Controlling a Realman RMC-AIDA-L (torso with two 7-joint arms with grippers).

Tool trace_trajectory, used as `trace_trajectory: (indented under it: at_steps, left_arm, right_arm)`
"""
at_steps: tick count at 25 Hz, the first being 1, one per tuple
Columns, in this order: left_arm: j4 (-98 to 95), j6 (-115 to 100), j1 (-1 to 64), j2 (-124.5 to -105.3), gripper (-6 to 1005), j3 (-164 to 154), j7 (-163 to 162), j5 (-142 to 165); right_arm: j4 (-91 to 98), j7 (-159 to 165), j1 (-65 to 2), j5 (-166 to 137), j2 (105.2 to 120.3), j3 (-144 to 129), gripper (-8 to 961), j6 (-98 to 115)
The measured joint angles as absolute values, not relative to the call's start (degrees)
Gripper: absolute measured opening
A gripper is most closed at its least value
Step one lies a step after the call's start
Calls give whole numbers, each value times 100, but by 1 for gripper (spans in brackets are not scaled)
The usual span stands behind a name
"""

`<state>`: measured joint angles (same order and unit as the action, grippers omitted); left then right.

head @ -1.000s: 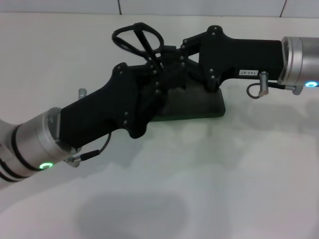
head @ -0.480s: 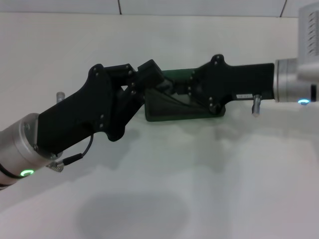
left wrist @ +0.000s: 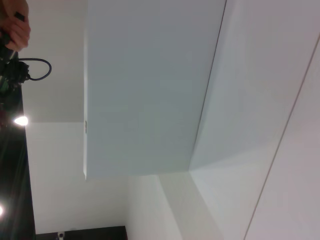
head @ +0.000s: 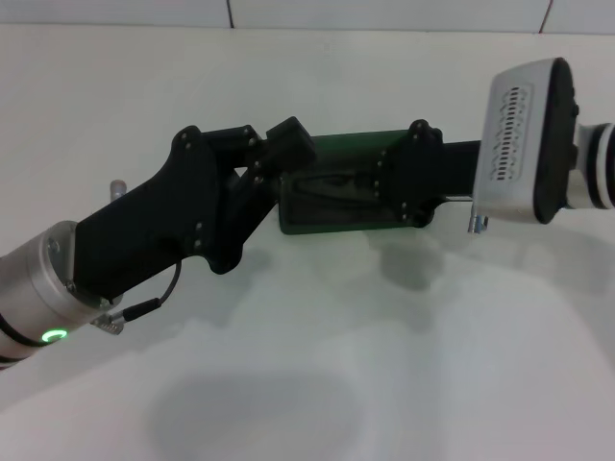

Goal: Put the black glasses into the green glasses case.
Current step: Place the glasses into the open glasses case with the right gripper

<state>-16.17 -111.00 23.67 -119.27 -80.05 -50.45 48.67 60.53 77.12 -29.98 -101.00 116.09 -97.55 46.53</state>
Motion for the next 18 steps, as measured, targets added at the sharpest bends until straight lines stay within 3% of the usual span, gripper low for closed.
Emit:
trace_trajectory:
  at_steps: [18]
  left_arm:
    - [-1608,-11043,2360,-11944,42,-7937,-5018,4863]
  right_arm:
    - [5542,7732,-3491,-10478,11619,-10158,53,3844]
